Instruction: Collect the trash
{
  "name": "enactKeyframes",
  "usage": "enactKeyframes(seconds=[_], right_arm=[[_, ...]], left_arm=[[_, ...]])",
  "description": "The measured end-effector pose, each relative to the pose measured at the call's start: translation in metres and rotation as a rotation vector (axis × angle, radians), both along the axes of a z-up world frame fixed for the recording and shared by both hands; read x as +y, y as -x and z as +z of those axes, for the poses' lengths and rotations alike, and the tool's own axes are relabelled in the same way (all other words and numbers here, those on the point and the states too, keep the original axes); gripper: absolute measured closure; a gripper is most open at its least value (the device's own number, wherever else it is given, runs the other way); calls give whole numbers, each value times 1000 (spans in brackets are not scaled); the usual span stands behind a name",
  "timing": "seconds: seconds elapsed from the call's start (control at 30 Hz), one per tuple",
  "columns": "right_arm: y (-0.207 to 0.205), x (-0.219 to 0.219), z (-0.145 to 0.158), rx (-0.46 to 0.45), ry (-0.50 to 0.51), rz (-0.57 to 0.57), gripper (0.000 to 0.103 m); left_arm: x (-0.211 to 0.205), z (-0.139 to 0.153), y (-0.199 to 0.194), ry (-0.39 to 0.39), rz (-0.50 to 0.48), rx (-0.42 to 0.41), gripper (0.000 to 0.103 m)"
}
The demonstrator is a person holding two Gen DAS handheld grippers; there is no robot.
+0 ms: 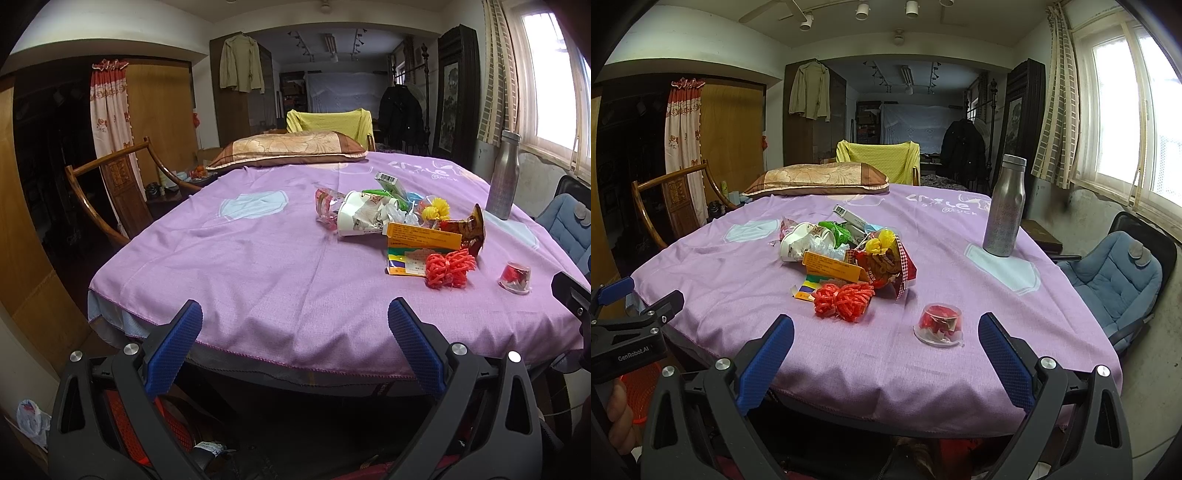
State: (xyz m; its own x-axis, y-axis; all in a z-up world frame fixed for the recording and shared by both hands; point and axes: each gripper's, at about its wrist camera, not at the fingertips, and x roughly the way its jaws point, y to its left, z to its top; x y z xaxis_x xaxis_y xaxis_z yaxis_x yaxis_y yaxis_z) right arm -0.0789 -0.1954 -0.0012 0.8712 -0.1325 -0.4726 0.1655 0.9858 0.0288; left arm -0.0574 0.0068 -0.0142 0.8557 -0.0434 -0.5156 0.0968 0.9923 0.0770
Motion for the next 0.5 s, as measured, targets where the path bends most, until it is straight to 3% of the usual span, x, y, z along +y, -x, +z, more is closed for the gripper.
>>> enactKeyframes(seconds=[0.5], right_arm=[[0, 1, -1, 2, -1, 1, 5]], left_arm=[[-1, -1, 0, -3, -2, 3, 6]])
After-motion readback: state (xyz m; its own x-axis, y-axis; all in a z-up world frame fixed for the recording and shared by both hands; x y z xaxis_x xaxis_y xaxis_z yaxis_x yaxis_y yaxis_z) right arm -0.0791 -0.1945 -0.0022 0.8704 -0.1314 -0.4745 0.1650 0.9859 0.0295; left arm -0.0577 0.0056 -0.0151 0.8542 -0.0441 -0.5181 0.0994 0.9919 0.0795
